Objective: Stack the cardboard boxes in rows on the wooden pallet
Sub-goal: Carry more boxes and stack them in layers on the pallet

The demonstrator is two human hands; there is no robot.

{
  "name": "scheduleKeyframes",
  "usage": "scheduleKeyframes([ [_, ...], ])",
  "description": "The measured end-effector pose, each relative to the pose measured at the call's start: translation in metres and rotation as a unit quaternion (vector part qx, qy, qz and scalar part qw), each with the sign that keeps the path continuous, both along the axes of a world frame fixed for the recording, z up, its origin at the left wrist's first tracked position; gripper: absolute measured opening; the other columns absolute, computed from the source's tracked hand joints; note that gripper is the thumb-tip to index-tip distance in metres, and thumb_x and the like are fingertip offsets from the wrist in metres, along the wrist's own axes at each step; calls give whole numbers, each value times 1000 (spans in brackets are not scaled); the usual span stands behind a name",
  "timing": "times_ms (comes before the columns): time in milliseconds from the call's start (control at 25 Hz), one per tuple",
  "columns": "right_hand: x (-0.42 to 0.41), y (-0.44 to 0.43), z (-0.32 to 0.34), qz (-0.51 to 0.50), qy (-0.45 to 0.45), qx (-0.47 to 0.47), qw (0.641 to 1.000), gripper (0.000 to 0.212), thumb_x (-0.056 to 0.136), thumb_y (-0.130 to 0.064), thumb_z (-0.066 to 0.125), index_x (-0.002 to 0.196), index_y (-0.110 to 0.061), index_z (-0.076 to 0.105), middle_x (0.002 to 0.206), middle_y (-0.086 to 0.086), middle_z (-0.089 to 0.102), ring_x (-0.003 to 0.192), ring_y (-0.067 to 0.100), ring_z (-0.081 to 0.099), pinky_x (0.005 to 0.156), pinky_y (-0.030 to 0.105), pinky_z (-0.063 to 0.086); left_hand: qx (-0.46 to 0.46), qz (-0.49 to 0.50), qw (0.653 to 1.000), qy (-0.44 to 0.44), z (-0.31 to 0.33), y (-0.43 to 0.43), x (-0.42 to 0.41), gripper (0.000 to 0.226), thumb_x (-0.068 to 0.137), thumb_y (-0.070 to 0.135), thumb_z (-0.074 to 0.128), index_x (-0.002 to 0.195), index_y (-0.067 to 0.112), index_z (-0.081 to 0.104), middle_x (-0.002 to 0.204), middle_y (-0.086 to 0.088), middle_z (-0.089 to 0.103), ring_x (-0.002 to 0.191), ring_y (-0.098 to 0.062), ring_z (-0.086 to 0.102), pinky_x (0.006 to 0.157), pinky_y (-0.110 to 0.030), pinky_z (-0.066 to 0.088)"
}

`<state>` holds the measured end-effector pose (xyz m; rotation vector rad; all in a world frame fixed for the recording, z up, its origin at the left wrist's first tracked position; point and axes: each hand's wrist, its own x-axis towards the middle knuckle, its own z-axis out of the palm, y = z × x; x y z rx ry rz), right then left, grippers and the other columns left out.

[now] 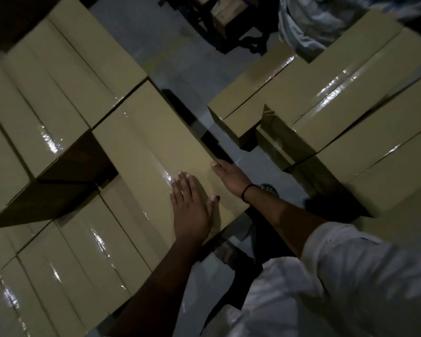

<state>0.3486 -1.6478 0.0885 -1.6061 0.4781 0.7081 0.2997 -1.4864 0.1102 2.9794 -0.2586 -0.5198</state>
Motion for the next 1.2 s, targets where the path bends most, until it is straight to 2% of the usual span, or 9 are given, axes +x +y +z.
scheduleKeyframes([
  [80, -25, 9, 18, 43, -83, -89, 992, 68, 101, -55, 44, 158, -24, 24, 164, -2, 25, 149, 19, 27, 116, 32, 24, 7, -3, 1000, 9, 0, 27, -35, 85, 101, 61, 27, 159, 1, 8, 167, -21, -5, 153, -41, -6, 123, -56, 12],
  [200, -59, 26, 19, 112, -196, -243, 943, 66, 100, -42, 53, 157, -20, 27, 167, 4, 12, 152, 25, 15, 122, 39, 22, 9, 11, 1000, 27, -4, 58, -73, 89, 99, 67, 23, 159, 1, 13, 166, -23, -1, 152, -46, -3, 122, -58, 12],
  [320, -94, 30, 19, 184, -202, -331, 903, 66, 97, -40, 55, 156, -21, 31, 168, 7, 5, 153, 32, 9, 120, 48, 24, 10, 18, 999, 50, 0, 77, -100, 94, 96, 70, 23, 158, 0, 15, 166, -25, 0, 151, -49, 3, 121, -60, 15],
  [480, -123, 22, 23, 284, -168, -402, 854, 73, 96, -37, 58, 158, -27, 22, 168, 6, -5, 152, 38, 4, 119, 51, 25, -6, 28, 994, 101, 7, 83, -108, 99, 96, 61, 48, 160, 4, -3, 165, -20, -19, 151, -45, -12, 123, -54, 8],
  [560, -131, 21, 21, 293, -165, -408, 849, 73, 96, -35, 59, 158, -30, 21, 168, 4, -7, 152, 38, 4, 118, 52, 28, -15, 27, 996, 87, 7, 86, -109, 100, 95, 51, 58, 160, 5, -3, 165, -19, -21, 150, -48, -13, 123, -55, 10],
  [680, -135, 18, 16, 273, -178, -406, 854, 69, 96, -31, 60, 156, -33, 25, 168, 0, -5, 151, 36, 9, 116, 52, 33, -35, 37, 996, 73, 1, 88, -112, 99, 94, 47, 60, 160, 7, -1, 166, -17, -19, 150, -50, -12, 122, -55, 11],
  [880, -137, 18, 10, 250, -189, -410, 856, 67, 97, -30, 59, 155, -35, 26, 168, -3, -4, 150, 34, 10, 118, 48, 29, -42, 23, 998, 33, -17, 94, -115, 102, 89, 47, 65, 160, 7, 4, 167, -17, -11, 150, -50, -8, 121, -57, 15],
  [1000, -138, 13, 13, 248, -218, -407, 852, 62, 96, -32, 59, 153, -31, 34, 168, 1, 5, 149, 33, 15, 117, 50, 31, -51, 34, 998, 29, -18, 94, -115, 98, 91, 55, 59, 160, 12, 6, 168, -14, -11, 151, -46, -8, 121, -58, 9],
  [1200, -152, -22, 32, 184, -286, -361, 868, 53, 97, -37, 59, 147, -23, 47, 161, 7, 29, 146, 29, 26, 116, 46, 32, -116, 2, 993, -13, 4, 47, -113, 84, 91, 69, 37, 159, 22, 21, 169, -10, 4, 154, -39, -2, 123, -56, 7],
])
